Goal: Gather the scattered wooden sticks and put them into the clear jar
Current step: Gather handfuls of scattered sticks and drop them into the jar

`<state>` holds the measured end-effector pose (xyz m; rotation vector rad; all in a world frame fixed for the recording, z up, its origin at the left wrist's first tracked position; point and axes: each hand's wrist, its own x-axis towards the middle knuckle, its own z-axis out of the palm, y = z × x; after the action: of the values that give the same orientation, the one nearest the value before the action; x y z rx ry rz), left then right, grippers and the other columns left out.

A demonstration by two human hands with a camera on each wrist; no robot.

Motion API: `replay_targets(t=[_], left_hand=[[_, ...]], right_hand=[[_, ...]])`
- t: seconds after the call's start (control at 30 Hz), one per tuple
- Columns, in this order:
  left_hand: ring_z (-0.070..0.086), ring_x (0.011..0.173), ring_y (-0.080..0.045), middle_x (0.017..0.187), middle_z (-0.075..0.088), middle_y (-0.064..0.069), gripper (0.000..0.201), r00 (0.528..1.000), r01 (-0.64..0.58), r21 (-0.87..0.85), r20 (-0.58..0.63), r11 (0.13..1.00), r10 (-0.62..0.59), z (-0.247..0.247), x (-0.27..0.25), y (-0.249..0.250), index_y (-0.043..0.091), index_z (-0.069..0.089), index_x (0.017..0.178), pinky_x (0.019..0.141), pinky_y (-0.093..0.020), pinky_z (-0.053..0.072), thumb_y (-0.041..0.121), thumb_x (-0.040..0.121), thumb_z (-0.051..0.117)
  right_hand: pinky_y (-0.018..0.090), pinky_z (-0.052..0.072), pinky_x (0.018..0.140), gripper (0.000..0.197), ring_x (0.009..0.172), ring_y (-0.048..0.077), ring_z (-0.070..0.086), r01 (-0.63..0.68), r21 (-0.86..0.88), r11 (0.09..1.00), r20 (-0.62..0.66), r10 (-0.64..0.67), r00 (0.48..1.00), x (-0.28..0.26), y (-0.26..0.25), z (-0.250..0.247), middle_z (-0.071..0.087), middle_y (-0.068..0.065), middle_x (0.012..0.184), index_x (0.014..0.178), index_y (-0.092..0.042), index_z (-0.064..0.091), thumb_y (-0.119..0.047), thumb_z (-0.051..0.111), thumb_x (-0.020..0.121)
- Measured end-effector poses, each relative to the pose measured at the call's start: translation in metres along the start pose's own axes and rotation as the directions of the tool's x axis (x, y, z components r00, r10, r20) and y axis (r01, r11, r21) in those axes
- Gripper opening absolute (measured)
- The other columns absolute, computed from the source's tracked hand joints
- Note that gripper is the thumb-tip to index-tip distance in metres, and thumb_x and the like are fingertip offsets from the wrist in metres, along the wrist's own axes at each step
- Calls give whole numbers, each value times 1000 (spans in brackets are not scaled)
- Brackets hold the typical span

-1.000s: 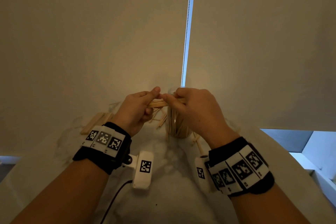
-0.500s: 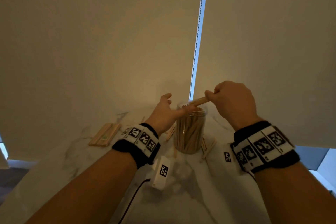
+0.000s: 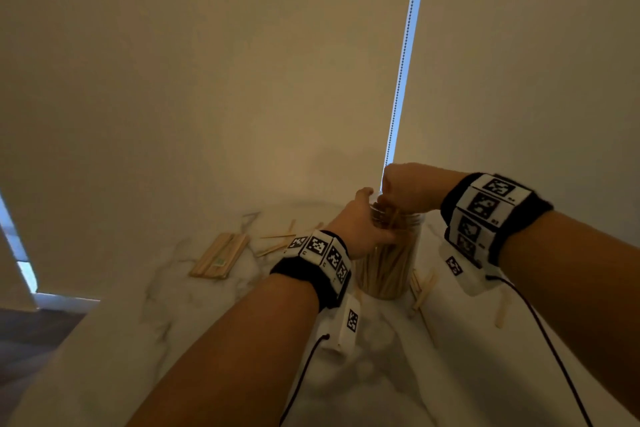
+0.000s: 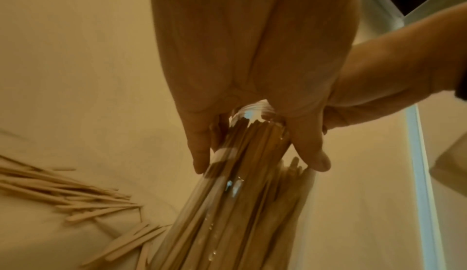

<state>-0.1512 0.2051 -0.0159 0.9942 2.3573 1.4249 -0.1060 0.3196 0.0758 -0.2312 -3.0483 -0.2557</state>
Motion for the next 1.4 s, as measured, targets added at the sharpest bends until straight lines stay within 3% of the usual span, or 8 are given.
replay_targets(t=[0.17,0.53,0.7,0.93,1.03,1.13,1.3,1.4], left_hand=[[55,125,-19,140,54,-4,112,999,-18,-10,-26,1000,18,0,-3,-2,15,8,157,96,-28,44,34,78,84],[56,122,-18,139,56,-4,112,999,-35,-35,-29,999,34,2,-2,-6,16,8,156,103,-34,46,33,76,85],[47,134,-21,151,44,-4,121,999,-35,-63,-38,997,32,4,1,-12,23,5,158,111,-37,40,44,71,86],[42,138,-16,153,43,0,107,1000,-1,44,19,999,0,-19,-7,-16,19,-18,156,105,-24,27,73,86,42],[40,140,-22,155,40,-5,106,985,105,171,-154,980,-79,-48,2,-32,16,18,158,114,-31,23,87,81,12],[57,123,-30,125,62,-14,89,963,270,474,-149,838,-226,-70,22,-63,5,61,125,100,-36,40,78,90,23],[59,90,-26,86,60,-5,67,891,380,741,-132,554,-435,-79,55,-99,11,56,79,78,-32,44,74,91,37],[59,110,-31,118,64,-18,80,854,392,777,-110,492,-508,-68,79,-110,3,64,110,92,-35,45,75,91,35]], right_hand=[[33,44,67,41,73,24,58,-50,95,994,-286,76,955,5,9,19,66,11,86,80,-12,58,-44,45,101],[23,37,56,44,58,11,50,52,421,906,-112,-5,994,-17,14,16,58,2,62,76,-12,75,-49,60,93],[28,48,72,35,81,16,66,-29,575,818,-297,242,924,-32,39,26,72,-2,85,85,-20,76,-42,51,98],[32,45,98,57,118,26,58,-537,53,842,410,472,780,-72,90,86,56,15,134,138,-6,51,-49,34,104],[35,32,115,73,132,23,48,-557,-25,830,501,493,711,-75,94,100,51,9,143,150,-7,37,-60,25,101],[39,37,112,82,88,16,53,-586,126,800,546,437,715,-50,86,112,62,-1,106,149,-7,39,-68,30,95],[44,58,89,69,91,29,71,-594,404,695,553,332,764,-1,78,123,67,16,103,135,-2,49,-58,49,95],[42,55,94,37,90,24,66,-476,334,814,577,223,785,28,74,129,64,18,116,130,-11,56,-27,55,97]])
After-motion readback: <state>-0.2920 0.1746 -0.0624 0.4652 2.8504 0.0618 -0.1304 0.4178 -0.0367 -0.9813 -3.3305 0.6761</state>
